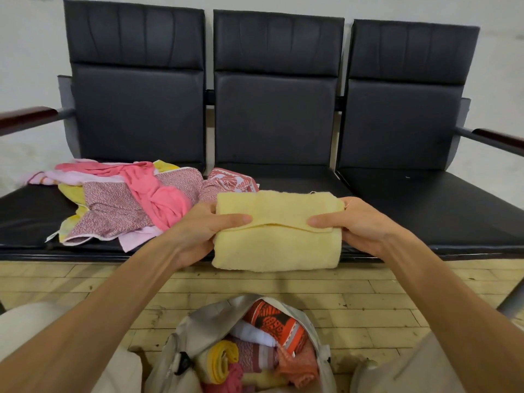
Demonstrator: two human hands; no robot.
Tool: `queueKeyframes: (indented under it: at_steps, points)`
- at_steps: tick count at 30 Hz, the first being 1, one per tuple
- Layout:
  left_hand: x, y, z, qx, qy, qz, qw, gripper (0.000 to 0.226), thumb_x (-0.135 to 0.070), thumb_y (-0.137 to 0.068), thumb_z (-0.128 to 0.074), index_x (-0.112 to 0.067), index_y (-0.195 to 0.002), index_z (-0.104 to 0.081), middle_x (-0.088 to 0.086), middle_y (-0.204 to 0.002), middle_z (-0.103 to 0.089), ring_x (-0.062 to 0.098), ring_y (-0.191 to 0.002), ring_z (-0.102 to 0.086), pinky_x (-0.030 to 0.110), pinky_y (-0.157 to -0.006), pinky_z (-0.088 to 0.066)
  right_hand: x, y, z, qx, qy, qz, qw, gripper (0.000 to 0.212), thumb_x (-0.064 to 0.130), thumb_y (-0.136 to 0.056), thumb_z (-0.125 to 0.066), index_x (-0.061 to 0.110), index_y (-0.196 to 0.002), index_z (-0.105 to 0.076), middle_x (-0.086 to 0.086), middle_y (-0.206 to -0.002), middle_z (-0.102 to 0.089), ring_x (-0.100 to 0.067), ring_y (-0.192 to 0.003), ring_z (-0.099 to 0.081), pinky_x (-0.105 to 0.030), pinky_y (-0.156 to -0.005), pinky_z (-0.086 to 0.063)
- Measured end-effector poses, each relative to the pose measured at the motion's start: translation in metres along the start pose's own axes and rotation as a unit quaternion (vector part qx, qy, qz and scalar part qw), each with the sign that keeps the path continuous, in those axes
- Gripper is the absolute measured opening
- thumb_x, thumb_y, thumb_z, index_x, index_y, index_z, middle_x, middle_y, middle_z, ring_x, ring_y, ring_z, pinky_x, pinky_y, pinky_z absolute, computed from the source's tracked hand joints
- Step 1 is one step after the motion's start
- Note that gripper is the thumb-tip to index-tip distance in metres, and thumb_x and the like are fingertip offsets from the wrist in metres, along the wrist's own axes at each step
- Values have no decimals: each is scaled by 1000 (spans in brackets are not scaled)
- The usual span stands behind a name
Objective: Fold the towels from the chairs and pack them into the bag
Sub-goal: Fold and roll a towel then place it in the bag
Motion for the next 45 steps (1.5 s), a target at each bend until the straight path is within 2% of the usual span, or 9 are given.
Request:
queueKeyframes:
  at_steps: [8, 11, 16, 25, 30, 35, 37, 41, 45]
  points:
    - [0, 9, -8, 88, -158, -43, 983, 30, -6, -92, -58, -6, -120, -52, 6, -107, -67, 18, -99, -66, 49, -87, -52, 12, 10, 7, 15, 176, 103, 979, 32, 4, -87, -66, 10, -117, -57, -9, -107, -68, -26, -100, -68, -44, -79, -59]
    - [1, 9, -10, 92, -187, -64, 976, 28, -14, -94, -56, -17, -121, -50, 0, -101, -66, 12, -90, -66, 44, -68, -57, 13, 10, 9, 13, 215, 129, 968, 31, 6, -89, -65, 16, -116, -55, -7, -106, -64, -24, -96, -67, -44, -73, -59]
    - [-8, 8, -13, 75, -55, -107, 990, 34, -1, -92, -53, -24, -116, -57, -7, -101, -70, 7, -94, -65, 25, -74, -57, 22, 15, 7, 35, 74, 180, 980, 34, 2, -83, -61, 16, -113, -59, 5, -104, -67, -15, -93, -67, -29, -66, -57]
    - [-14, 6, -2, 108, 77, -76, 988, 48, 15, -79, -48, -22, -85, -77, 5, -87, -71, 16, -71, -67, 24, -55, -56, 15, 8, 2, 128, -59, 126, 982, 24, 18, -72, -73, 18, -97, -70, -16, -138, -51, -36, -112, -58, -41, -72, -56]
    - [-17, 15, -5, 219, 148, -24, 964, 35, -19, -68, -71, -6, -101, -72, 14, -98, -67, 23, -78, -67, 30, -58, -57, 11, 9, 7, 26, -60, 72, 995, 40, 46, -87, -48, 14, -85, -72, -11, -128, -62, -34, -113, -63, -47, -80, -57]
    - [-3, 7, -6, 67, -21, 5, 998, 27, -33, -87, -59, -19, -69, -74, 2, -64, -53, 9, -49, -52, 20, -42, -43, 12, 9, 5, 41, 27, 93, 994, 31, 22, -82, -67, 25, -113, -71, -4, -115, -67, -22, -104, -67, -34, -78, -58]
    - [-2, 5, -7, 109, -59, 6, 992, 16, -29, -75, -75, -24, -89, -76, 5, -73, -60, 15, -62, -54, 23, -52, -45, 10, 9, 6, 58, 71, 87, 992, 47, 12, -77, -76, 26, -120, -67, -4, -118, -64, -22, -106, -65, -33, -78, -56]
    - [14, 10, -12, 262, -94, 90, 956, 84, -24, -57, -90, -20, -133, -55, 14, -129, -61, 35, -119, -57, 49, -99, -44, 16, 10, 3, 78, 155, 134, 976, 50, 11, -65, -81, 26, -112, -71, 3, -113, -64, -19, -106, -63, -33, -75, -57]
    - [29, 23, -35, 341, -87, 147, 925, 70, -25, -55, -91, -11, -118, -65, 12, -118, -67, 22, -105, -66, 33, -84, -55, 23, 11, -10, 110, 198, 193, 955, 47, 21, -63, -80, 26, -109, -71, 3, -117, -62, -21, -111, -60, -35, -77, -58]
Point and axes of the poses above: each hand's wrist, its own y-axis away from the middle knuckle, its own z-axis out of the back of the hand, x = y × z, the point moved 5 cm from there along -y, towards the middle knuckle
